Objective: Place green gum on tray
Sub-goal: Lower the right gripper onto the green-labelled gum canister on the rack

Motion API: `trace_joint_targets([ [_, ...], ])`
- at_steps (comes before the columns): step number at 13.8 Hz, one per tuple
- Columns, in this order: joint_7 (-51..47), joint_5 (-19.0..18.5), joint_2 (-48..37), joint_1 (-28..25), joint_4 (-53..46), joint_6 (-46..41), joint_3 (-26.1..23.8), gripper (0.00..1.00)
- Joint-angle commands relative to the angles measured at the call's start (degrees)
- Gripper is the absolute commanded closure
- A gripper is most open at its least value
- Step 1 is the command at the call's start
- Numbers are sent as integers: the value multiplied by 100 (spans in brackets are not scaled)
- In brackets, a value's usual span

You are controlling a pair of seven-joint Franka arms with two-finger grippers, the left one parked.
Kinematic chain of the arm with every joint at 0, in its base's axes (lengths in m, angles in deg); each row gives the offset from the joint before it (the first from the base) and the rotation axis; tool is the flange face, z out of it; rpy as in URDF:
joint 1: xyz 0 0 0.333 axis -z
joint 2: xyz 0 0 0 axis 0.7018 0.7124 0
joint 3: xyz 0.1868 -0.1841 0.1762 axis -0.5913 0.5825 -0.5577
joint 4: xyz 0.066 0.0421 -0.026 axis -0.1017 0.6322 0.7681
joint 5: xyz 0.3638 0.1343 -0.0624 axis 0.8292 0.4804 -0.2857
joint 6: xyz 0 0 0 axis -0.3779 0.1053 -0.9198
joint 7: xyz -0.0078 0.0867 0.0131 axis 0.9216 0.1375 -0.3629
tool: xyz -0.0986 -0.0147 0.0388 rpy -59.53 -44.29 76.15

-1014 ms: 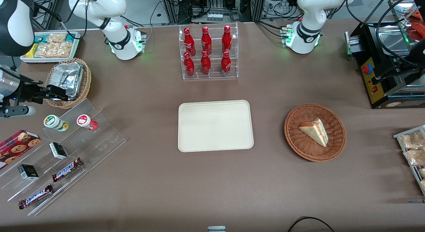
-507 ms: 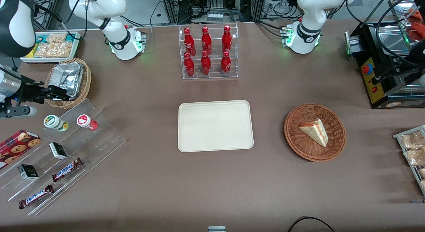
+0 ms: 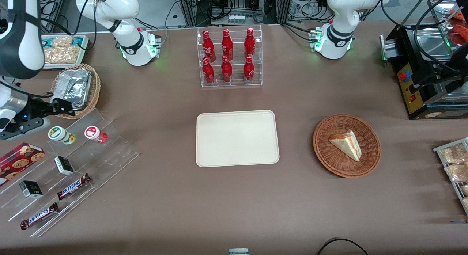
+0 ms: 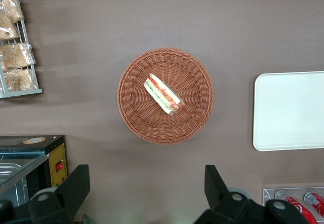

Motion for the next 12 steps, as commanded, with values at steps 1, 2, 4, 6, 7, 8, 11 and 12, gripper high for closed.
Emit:
trace_joint_targets([
  [1, 1395, -84, -115, 230, 364, 612, -19, 0],
  [2, 1870, -75, -124, 257, 487, 858, -11, 0],
  [4, 2662, -75, -107, 441, 637, 1201, -11, 0],
  [6, 2964, -75, -124, 511, 944, 1702, 7, 0],
  [7, 3043, -75, -98, 599, 1024, 1861, 7, 0],
  [8, 3070, -75, -63, 600, 1059, 1941, 7, 0],
  [11, 3088, -75, 95, 678, 1068, 2169, 7, 0],
  [12, 3088, -75, 165, 722, 1069, 2205, -2, 0],
])
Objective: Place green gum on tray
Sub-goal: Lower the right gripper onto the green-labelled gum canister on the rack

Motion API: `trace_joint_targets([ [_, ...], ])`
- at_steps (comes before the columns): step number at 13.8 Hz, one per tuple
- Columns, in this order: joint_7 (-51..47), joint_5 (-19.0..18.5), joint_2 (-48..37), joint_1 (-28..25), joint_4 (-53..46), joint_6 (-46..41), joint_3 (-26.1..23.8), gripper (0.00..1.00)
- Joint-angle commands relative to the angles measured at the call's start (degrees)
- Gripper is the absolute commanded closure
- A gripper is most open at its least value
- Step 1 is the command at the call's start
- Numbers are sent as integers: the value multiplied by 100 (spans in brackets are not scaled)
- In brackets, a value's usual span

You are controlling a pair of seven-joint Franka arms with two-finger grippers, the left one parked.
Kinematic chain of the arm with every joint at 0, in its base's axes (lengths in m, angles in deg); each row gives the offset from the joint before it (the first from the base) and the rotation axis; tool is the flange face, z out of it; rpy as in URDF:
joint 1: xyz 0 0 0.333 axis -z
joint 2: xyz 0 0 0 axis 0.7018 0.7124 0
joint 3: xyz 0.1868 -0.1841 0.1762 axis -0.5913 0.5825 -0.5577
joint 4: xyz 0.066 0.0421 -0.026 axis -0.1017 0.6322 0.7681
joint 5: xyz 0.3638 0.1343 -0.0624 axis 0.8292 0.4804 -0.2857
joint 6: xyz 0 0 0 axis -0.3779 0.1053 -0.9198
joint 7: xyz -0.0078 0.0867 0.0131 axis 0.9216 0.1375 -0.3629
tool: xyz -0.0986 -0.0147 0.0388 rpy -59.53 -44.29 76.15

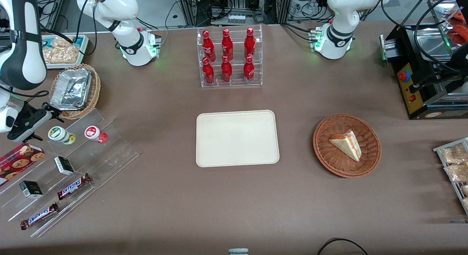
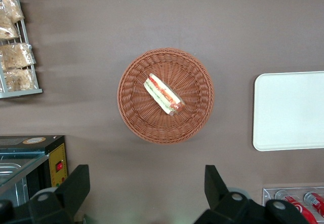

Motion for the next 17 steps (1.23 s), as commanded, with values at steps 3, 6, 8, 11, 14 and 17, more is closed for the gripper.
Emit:
trace_joint_targets([
  [3, 98, -66, 220, 135, 142, 482, -32, 0],
  [6, 98, -31, 290, 144, 362, 825, -32, 0],
  [8, 98, -22, 325, 144, 424, 931, -32, 5],
  [11, 98, -22, 326, 135, 424, 914, -23, 100],
  [14, 89, -22, 326, 144, 415, 852, -23, 100],
  [17, 2, -13, 256, 109, 267, 538, -40, 100],
])
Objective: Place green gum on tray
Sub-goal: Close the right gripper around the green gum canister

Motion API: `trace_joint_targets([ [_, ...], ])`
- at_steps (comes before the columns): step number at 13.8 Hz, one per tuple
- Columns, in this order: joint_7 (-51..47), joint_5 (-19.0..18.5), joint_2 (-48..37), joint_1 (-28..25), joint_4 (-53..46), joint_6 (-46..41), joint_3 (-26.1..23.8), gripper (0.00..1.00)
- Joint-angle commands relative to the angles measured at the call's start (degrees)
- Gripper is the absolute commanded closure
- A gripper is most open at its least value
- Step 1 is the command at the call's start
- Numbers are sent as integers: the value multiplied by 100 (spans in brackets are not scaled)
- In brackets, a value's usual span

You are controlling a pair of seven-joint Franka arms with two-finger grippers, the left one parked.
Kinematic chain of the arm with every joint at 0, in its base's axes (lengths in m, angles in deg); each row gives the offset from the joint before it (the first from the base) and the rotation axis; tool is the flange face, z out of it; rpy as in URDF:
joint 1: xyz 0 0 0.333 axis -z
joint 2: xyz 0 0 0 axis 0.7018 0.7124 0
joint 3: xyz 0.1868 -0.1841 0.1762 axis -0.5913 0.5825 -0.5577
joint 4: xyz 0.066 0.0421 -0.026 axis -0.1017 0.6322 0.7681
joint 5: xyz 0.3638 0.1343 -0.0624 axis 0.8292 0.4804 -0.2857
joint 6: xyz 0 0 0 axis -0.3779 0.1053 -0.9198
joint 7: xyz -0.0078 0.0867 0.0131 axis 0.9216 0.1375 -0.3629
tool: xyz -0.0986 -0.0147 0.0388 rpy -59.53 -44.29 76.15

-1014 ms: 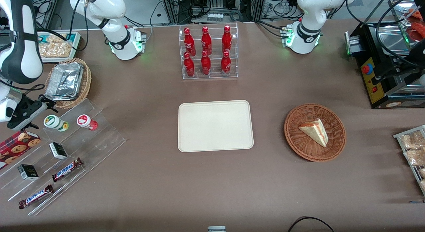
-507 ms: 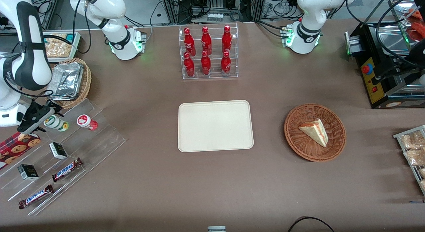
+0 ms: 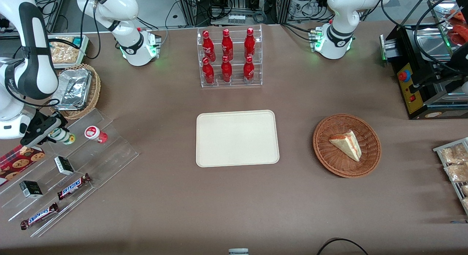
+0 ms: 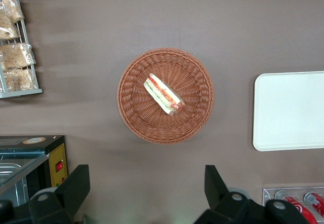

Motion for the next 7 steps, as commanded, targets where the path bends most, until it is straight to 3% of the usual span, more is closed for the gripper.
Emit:
trace_joint_targets([
  [1, -76, -5, -109, -4, -279, -453, -57, 100],
  [4, -567, -5, -92, -285, -851, -1192, -119, 100],
  [7, -1321, -5, -100, -732, -993, -1404, -128, 100],
])
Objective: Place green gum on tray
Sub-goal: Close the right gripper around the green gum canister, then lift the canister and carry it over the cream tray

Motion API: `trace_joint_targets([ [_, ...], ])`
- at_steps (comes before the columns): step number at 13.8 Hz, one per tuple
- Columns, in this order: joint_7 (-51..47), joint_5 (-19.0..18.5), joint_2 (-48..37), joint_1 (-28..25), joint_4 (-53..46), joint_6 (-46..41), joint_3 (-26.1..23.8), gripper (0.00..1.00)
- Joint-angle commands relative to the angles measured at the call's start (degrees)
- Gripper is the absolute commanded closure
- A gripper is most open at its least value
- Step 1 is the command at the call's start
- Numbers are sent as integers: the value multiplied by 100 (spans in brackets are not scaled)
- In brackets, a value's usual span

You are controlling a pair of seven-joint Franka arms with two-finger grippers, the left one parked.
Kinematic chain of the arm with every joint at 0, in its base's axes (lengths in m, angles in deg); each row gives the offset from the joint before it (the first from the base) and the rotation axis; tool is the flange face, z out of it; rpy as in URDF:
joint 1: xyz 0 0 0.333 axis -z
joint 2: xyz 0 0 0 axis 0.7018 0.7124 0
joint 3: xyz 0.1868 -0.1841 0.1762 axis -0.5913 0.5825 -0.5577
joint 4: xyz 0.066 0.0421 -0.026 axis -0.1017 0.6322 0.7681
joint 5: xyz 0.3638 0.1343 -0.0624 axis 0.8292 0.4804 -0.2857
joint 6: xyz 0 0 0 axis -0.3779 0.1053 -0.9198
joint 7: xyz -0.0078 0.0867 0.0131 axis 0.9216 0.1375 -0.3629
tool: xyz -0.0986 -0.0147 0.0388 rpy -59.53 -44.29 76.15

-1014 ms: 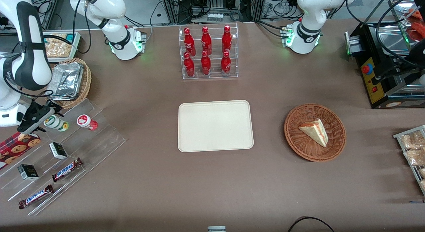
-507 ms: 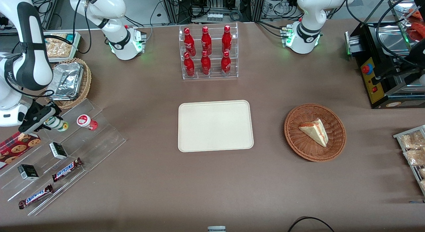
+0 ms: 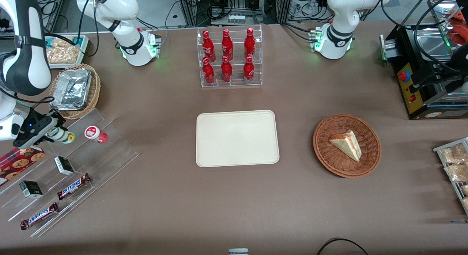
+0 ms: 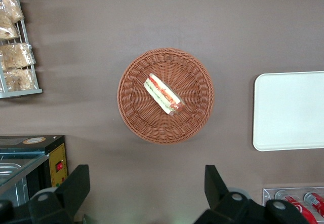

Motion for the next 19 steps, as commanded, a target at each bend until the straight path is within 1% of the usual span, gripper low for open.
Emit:
trace_joint_targets([
  [1, -866, 3, 53, -453, -221, -346, 2, 100],
  [3, -1797, 3, 62, -980, -275, -548, 2, 100],
  [6, -3037, 11, 175, -1744, -284, -575, 2, 100],
  [9, -4391, 151, 290, -2545, -284, -549, 2, 100],
  [11, -5357, 301, 605, -3080, -449, -479, 2, 100],
  [13, -6105, 302, 974, -3599, -801, -470, 2, 100],
  [15, -6808, 301, 1361, -4004, -1134, -452, 2, 100],
  [19, -8039, 310, 1985, -4646, -1645, -277, 2, 100],
])
